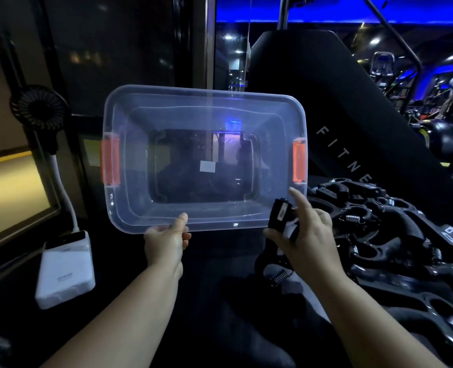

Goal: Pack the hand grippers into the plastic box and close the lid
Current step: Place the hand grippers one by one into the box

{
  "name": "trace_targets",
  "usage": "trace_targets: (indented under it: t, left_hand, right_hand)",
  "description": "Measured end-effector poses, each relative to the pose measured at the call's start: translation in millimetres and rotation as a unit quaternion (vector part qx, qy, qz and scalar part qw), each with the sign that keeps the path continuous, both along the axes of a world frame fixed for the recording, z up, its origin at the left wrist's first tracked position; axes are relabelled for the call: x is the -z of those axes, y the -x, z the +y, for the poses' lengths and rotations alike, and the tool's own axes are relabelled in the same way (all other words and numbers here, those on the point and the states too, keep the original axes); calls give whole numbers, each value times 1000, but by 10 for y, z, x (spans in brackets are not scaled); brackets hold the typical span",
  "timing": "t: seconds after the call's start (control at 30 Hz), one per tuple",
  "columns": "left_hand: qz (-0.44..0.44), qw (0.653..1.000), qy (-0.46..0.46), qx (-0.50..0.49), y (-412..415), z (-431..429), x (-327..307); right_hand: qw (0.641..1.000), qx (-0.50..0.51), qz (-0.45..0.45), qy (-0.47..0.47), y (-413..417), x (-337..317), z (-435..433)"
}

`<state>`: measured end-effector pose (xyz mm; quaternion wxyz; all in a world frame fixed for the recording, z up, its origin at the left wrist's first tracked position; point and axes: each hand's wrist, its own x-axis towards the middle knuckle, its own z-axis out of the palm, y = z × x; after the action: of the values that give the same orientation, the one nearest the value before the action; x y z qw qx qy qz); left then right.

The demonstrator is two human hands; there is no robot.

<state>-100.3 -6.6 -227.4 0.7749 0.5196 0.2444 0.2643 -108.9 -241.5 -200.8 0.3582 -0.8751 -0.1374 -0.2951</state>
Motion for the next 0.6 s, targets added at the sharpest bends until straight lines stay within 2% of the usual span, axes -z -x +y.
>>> trace_targets:
  t: [0.13, 0.27, 0.4, 0.6]
  left_hand:
    - [2, 1000, 2, 0, 4, -2, -12]
    - [0, 1000, 0, 3, 3, 5, -6]
    - [-5, 1000, 1, 9, 2, 2, 1]
    - [-9, 1000, 1, 7, 12, -3, 4]
  right_hand:
    - [1000, 8, -7, -2, 16, -3, -104]
    - [999, 30, 4, -42, 72, -58, -99]
    - [991, -41, 63, -113, 95, -52, -45]
    - [961, -173, 186, -113, 77, 4, -10]
